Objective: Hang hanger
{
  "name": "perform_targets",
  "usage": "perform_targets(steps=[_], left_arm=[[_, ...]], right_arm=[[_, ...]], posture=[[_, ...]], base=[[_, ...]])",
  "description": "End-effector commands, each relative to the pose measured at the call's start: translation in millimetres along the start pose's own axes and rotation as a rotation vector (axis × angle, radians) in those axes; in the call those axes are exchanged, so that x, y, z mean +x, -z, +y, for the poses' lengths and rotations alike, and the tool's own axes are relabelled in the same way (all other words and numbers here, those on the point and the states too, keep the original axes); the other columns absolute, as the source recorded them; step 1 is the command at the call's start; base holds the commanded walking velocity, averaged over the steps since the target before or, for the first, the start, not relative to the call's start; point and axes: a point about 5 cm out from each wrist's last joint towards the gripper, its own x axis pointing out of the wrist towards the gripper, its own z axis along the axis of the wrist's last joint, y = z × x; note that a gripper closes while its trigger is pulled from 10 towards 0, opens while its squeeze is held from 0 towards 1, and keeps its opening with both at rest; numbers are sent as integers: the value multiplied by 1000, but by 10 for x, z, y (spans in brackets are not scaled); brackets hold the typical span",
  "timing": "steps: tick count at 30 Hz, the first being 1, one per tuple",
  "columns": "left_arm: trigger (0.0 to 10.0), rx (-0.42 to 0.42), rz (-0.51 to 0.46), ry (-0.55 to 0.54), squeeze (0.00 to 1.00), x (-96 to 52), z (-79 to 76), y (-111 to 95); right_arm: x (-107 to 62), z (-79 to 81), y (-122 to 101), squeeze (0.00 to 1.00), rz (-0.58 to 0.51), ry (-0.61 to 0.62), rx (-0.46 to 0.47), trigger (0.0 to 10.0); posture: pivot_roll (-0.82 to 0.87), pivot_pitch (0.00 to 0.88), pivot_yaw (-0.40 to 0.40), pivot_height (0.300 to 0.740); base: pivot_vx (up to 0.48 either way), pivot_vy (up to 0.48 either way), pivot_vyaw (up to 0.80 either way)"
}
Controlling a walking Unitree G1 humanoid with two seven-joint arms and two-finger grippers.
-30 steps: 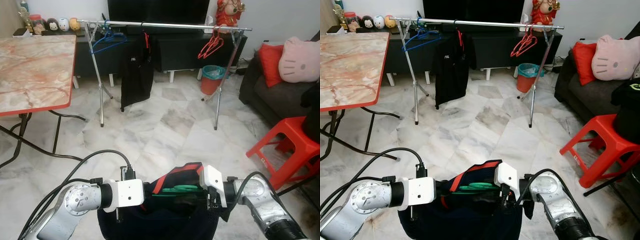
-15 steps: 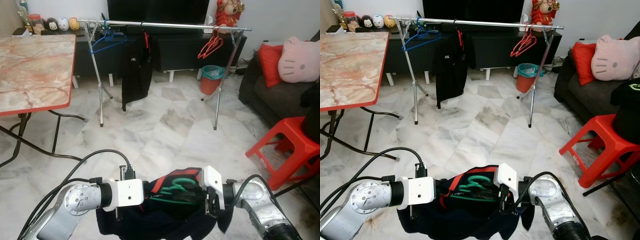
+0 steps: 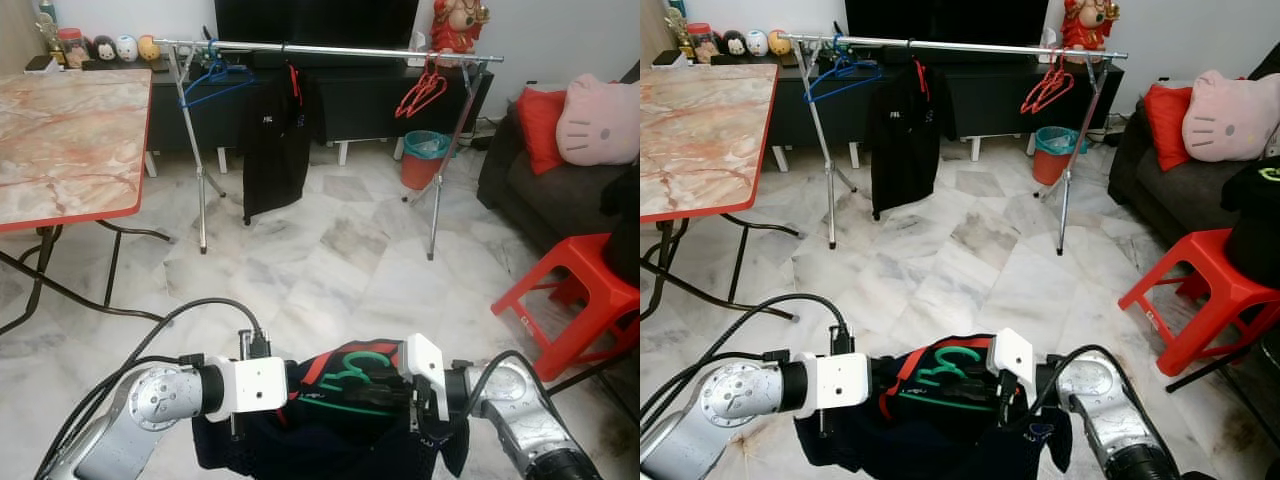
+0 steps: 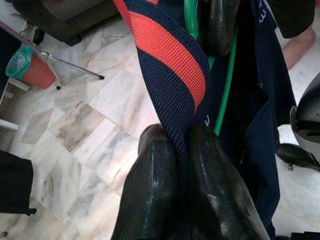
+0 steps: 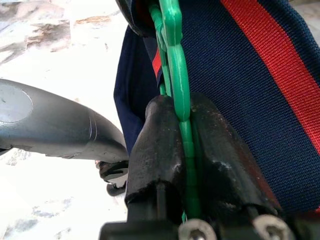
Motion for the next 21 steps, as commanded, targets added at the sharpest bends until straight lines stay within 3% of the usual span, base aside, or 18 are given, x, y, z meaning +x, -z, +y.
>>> perform_targets(steps=[1, 4, 5, 6, 7, 17, 21], left_arm=[[10000, -2, -46, -6, 0, 39, 18, -90], [10000, -25, -41, -10, 0, 33, 25, -68], [10000, -39, -45, -14, 376, 29, 27, -66], [10000, -48, -49, -17, 376, 27, 29, -64], [10000, -70, -50, -4, 1000, 21, 21, -63], [10000, -54, -36, -9, 1000, -3, 47, -52], [10000, -54, -22, -63, 1000, -43, 120, -23]], right_arm=[[18, -45, -115, 0, -57, 35, -23, 0], [23, -54, -114, 0, -58, 43, -21, 0], [25, -55, -115, 0, -58, 43, -21, 0], [26, -55, -115, 0, -59, 42, -21, 0], [27, -55, -115, 0, -58, 42, -20, 0], [44, -75, -125, 0, -59, 53, -23, 0], [49, -123, -107, 0, -43, 126, -37, 0]], posture=[[189, 0, -87, 740], [189, 0, -85, 740], [192, 0, -86, 740], [192, 0, -86, 740], [192, 0, -86, 740], [194, 0, -88, 740], [193, 0, -90, 740]], base=[[0, 0, 0], [0, 0, 0], [0, 0, 0], [0, 0, 0], [0, 0, 0], [0, 0, 0], [0, 0, 0]])
